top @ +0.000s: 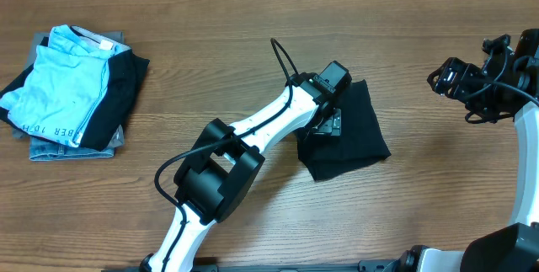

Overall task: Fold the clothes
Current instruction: 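Hold the left gripper on the black bundle's top edge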

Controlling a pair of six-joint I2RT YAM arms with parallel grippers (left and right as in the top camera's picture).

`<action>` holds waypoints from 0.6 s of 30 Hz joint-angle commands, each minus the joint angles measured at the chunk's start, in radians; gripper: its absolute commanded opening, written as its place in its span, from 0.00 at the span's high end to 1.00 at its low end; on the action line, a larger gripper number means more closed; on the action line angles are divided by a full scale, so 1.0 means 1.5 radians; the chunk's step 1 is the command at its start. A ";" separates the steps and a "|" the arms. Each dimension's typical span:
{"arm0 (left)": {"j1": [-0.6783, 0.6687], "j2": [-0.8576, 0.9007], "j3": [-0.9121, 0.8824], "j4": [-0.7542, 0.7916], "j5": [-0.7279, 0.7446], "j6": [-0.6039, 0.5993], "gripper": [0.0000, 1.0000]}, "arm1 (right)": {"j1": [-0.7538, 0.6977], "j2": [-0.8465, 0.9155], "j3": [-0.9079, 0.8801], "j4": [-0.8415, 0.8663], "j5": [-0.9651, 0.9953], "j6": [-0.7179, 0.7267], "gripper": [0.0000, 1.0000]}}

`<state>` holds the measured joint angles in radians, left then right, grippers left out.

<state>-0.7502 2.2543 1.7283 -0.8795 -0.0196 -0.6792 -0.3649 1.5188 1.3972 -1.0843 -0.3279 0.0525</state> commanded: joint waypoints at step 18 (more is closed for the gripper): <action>0.001 0.054 -0.006 0.020 0.006 -0.022 0.23 | 0.001 -0.001 0.007 0.003 0.004 0.003 0.00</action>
<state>-0.7513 2.2620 1.7348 -0.8539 -0.0002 -0.6903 -0.3649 1.5188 1.3972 -1.0847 -0.3279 0.0521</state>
